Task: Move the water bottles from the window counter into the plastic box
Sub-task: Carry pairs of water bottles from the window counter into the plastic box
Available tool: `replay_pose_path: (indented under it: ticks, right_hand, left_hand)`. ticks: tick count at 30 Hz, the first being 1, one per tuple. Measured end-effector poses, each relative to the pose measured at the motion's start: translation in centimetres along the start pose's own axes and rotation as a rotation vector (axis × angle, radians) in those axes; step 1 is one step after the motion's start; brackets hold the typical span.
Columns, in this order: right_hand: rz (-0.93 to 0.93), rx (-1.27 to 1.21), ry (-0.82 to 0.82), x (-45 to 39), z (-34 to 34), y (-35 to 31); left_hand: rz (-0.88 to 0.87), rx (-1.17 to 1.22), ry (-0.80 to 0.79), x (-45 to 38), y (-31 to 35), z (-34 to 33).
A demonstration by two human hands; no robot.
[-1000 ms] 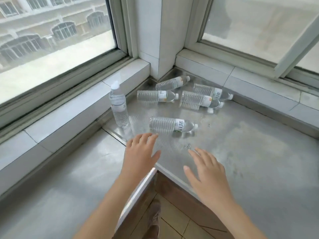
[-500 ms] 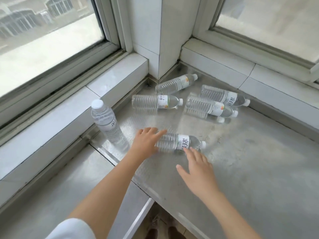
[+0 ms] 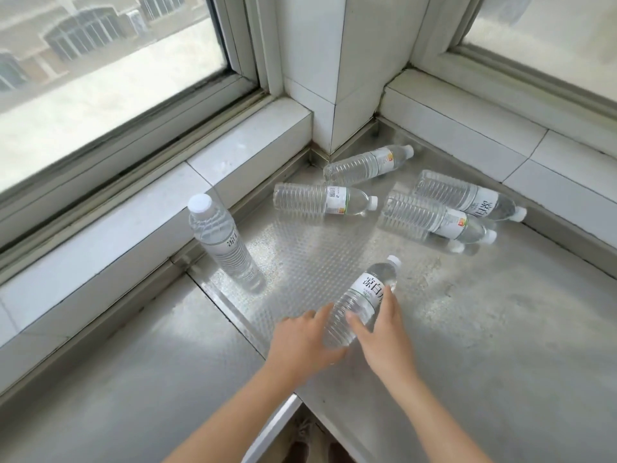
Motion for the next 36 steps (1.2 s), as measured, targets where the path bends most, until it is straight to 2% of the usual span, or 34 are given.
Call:
replay_pose_path:
  ticks: [2,4,6,9,15,20,26,31,36]
  right_hand:
    - [-0.008,-0.02,0.023,-0.3,-0.8,-0.4]
    - [0.004,-0.031,0.061,-0.4,-1.5,-0.9]
    - [0.007,-0.039,0.078,-0.7,-2.1,-1.6]
    - [-0.01,-0.121,0.063,-1.6,-2.9,-2.7]
    - [0.025,-0.18,0.041,-2.7,-3.7,-3.4]
    - [-0.018,-0.143,0.09,-2.5,-4.0,-4.1]
    - [-0.044,-0.171,0.071,-2.6,-3.4,-4.4]
    - [-0.022,-0.23,-0.008,-2.3,-2.7,-3.9]
    - [0.001,-0.293,0.004,-0.9,-1.7,-4.6]
  left_hand:
    - [0.044,0.13,0.053,0.8,0.1,0.2]
    - [0.128,0.333,0.192,1.4,-1.0,0.5]
    - [0.296,0.535,0.391,1.6,-3.0,0.6]
    - [0.56,0.683,0.623,1.2,-6.3,1.2]
    - [0.576,0.94,0.82,-1.7,-10.2,3.2]
    - [0.62,0.923,0.874,-3.9,-11.6,4.0]
    - [0.63,0.923,0.925,-4.3,-11.5,5.1]
    - [0.548,0.988,0.863,-2.8,-11.5,5.5]
    - [0.56,1.088,0.805,-0.4,-10.9,6.5]
Point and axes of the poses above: each hand's wrist, its own x-axis away from the middle knuckle, its own z-axis out of the back of the hand, y = z × x, the point moved 1 cm from there along -x, towards the middle knuckle, and after that the axes turned 5 degrees about -z, right-handed, at the moved point
